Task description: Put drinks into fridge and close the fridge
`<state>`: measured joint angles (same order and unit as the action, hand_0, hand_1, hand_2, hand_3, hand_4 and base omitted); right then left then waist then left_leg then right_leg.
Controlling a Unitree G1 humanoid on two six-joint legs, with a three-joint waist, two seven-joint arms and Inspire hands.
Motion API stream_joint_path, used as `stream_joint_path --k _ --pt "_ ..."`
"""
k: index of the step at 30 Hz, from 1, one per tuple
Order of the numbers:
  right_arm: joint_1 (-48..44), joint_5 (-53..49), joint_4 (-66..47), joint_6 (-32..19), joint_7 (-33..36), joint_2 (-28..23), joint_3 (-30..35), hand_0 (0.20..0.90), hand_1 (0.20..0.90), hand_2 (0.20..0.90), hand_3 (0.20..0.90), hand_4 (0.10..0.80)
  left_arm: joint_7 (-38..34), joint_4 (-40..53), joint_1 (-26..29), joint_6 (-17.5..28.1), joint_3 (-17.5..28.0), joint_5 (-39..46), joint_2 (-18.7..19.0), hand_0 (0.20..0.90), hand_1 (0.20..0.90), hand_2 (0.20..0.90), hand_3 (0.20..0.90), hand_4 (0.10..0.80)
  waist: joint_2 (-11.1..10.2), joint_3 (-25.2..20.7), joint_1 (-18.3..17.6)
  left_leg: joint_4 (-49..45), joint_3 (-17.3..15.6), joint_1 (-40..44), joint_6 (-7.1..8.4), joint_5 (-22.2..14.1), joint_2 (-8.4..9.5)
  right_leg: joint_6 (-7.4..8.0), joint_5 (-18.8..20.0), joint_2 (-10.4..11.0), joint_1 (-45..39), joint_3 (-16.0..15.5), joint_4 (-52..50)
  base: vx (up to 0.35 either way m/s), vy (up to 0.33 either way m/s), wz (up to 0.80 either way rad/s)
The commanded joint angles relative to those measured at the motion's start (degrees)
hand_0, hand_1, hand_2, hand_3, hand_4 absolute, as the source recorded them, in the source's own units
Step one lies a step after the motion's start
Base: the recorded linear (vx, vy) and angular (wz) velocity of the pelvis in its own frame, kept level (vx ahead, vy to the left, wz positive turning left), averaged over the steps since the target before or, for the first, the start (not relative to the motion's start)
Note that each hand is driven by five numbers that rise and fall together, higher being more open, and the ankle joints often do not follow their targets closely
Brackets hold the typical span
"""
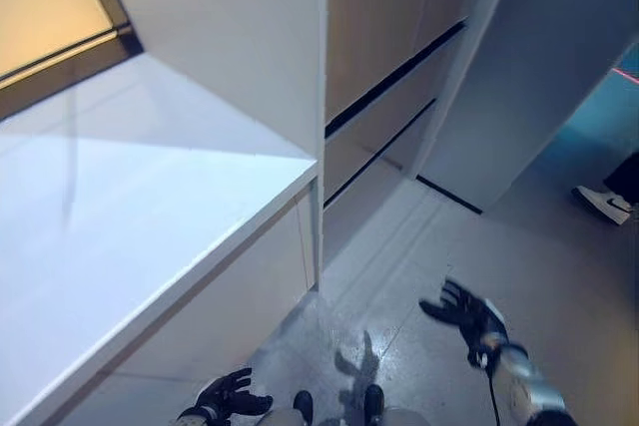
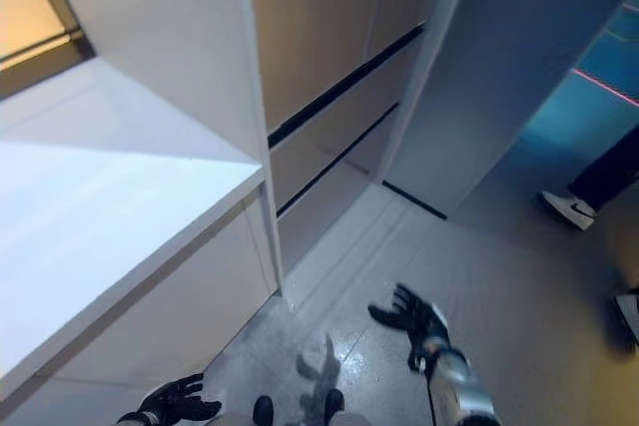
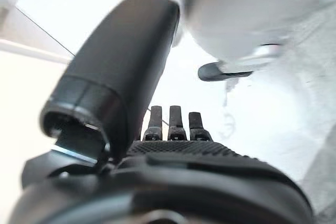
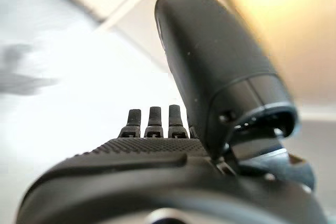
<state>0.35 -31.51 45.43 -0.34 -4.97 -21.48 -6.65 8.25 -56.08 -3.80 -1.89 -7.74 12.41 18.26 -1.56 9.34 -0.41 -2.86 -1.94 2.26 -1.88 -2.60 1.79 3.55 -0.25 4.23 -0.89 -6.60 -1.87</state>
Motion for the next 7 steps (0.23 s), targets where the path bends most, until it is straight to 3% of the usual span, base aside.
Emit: stream_joint_path --k 1,7 --pt "-2.9 4.0 3.5 -3.8 -6.9 1.8 0.8 0.9 0.9 0.9 0.9 0.8 0.6 -2.9 1.3 1.3 0.7 0.3 0.0 0.9 0.9 0.9 0.9 0.8 0.8 -3.5 1.1 0.3 -1.3 0.0 0.75 -2.3 0.94 -0.37 -4.3 -2.6 0.2 -1.0 -3.2 -0.082 -0.01 -0.11" --pt "-1.3 7.9 15.3 -3.4 -6.6 4.5 2.1 0.9 0.9 0.9 0.9 0.8 -0.8 -6.3 1.5 2.8 1.1 1.1 -1.7 0.9 0.9 0.9 0.9 0.8 1.1 -3.8 0.7 0.4 -1.5 1.3 0.79 -2.5 1.11 -0.5 -4.3 -2.8 -1.5 -1.2 -2.1 -0.044 0.004 -0.01"
